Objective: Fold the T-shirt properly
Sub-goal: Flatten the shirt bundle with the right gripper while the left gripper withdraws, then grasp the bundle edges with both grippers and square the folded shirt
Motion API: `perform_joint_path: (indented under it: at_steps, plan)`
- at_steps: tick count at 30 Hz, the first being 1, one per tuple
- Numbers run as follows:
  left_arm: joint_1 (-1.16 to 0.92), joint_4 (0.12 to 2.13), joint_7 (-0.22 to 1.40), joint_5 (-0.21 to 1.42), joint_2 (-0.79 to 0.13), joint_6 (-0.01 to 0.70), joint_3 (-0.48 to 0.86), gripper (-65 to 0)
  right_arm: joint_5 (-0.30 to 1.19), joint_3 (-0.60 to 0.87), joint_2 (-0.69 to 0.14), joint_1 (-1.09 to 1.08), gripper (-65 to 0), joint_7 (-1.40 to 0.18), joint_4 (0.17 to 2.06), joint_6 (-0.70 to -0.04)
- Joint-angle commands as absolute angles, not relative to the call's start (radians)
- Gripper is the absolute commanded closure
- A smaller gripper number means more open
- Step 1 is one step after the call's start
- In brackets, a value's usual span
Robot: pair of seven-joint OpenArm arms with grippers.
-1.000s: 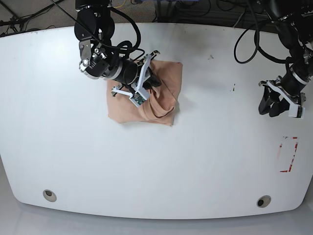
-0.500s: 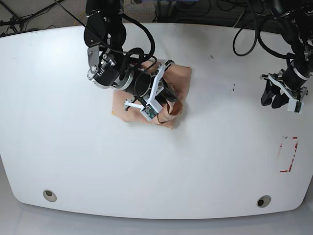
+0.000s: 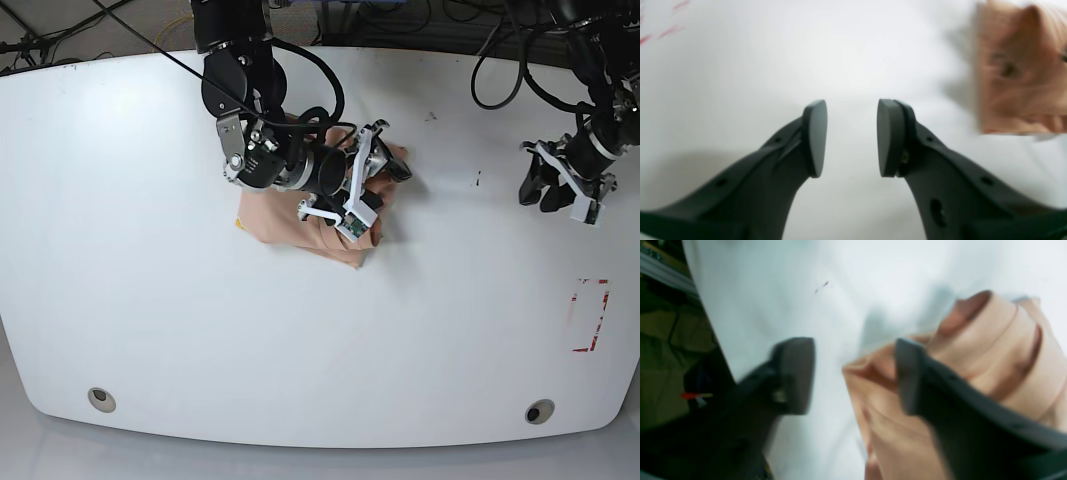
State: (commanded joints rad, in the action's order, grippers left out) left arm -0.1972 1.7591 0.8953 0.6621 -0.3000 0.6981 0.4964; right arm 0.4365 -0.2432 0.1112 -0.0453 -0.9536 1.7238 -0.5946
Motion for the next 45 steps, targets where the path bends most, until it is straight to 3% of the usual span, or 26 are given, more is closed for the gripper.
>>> perform_joint_path:
  at_steps: [6,16,23,27,30,35,41,45]
  plan:
    - [-0.202,1.767,0.895,0.662,-0.300,0.698,0.418,-23.2,0.441,-0.213,0.107,-0.038,-55.3,-0.918,1.762,-0.578]
    - [-0.197,1.768,0.894,0.664,-0.294,0.698,0.219,-23.2,0.441,-0.082,-0.035,0.025,-54.9,-0.918,1.929,-0.567]
    - [-0.160,1.768,0.892,0.662,-0.226,0.698,0.094,-23.2,0.437,0.005,-0.102,0.036,-40.4,-0.918,1.939,-0.570]
    - [-0.154,1.768,0.892,0.650,-0.174,0.698,0.021,-23.1,0.437,0.015,-0.159,0.035,-23.3,-0.918,1.937,-0.570]
    - [-0.136,1.768,0.891,0.596,-0.127,0.698,-0.033,-23.1,0.437,0.015,-0.176,0.004,-16.5,-0.915,1.902,-0.570]
    - [-0.117,1.768,0.871,0.479,-0.067,0.698,-0.136,-22.8,0.435,0.016,-0.177,-0.045,-15.2,-0.914,1.821,-0.575]
    - [-0.116,1.759,0.783,0.314,-0.025,0.698,-0.216,-14.6,0.367,0.008,-0.183,-0.099,-15.2,-0.854,1.715,-0.576]
    - [-0.125,1.758,0.774,0.213,-0.013,0.698,-0.223,-13.6,0.302,-0.025,-0.185,-0.102,-15.2,-0.783,1.652,-0.578]
